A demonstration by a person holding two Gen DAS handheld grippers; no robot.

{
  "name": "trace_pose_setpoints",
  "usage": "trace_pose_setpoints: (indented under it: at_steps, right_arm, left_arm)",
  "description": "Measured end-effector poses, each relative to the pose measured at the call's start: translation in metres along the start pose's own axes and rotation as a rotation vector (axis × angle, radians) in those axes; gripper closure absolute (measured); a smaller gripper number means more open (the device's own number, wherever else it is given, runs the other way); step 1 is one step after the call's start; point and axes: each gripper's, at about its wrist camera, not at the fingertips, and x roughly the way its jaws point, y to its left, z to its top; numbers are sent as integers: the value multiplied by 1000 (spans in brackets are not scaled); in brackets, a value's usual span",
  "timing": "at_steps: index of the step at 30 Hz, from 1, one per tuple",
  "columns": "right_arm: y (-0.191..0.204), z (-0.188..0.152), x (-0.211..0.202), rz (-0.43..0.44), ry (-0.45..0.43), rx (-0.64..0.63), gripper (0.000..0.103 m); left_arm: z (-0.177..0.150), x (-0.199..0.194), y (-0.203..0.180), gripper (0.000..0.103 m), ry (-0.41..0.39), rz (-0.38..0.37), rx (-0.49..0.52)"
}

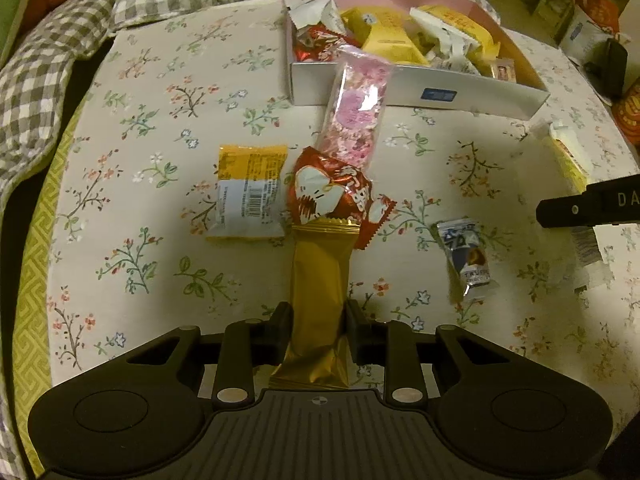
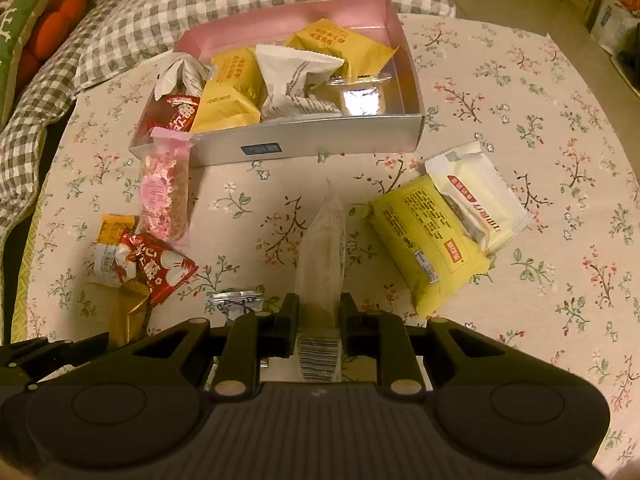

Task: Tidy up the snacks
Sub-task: 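Lift the golden bar with the left tool while the right lifts the clear bag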

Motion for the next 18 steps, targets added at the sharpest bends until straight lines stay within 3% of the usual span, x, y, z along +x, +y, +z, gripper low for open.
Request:
trace_pose_setpoints:
  at_steps: [18]
  right_arm:
    - [-6,1,-20,78,-18,34,85]
  left_arm:
    - [6,-38,-1,77,-87,-108,-37]
